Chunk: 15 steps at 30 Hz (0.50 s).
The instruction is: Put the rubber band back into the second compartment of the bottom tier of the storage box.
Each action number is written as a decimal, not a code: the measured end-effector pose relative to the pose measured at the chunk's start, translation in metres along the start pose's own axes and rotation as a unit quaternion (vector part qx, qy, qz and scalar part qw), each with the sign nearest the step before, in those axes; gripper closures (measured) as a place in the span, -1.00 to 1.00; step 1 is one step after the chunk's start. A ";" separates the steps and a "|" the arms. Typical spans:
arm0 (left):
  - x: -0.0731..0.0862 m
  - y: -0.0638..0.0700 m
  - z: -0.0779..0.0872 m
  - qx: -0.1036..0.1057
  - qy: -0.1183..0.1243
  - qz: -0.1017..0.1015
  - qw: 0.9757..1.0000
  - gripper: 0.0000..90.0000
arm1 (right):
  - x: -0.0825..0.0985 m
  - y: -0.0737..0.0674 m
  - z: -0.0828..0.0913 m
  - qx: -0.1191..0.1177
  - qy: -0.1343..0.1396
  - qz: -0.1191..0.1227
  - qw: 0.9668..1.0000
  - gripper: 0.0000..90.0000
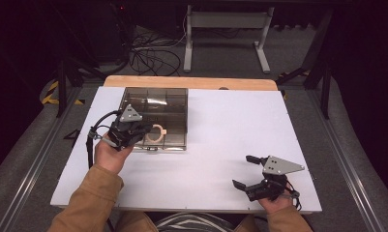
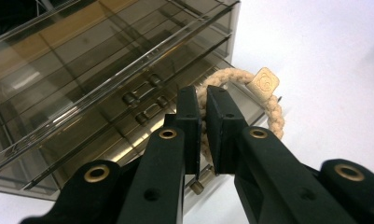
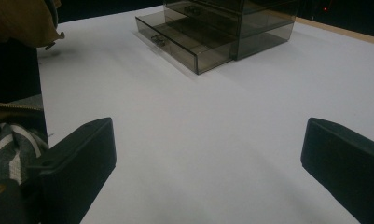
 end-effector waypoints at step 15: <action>0.012 -0.032 -0.005 -0.019 0.000 0.028 0.999 0.86 | 0.000 0.000 0.001 0.001 0.000 0.000 1.000 -0.91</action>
Point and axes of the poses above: each handheld gripper's, and its own axes: z roughly backward along the jaws, x roughly out of its underside, y roughly to its right, the point moved 2 cm from there along -z, roughly forward along the jaws
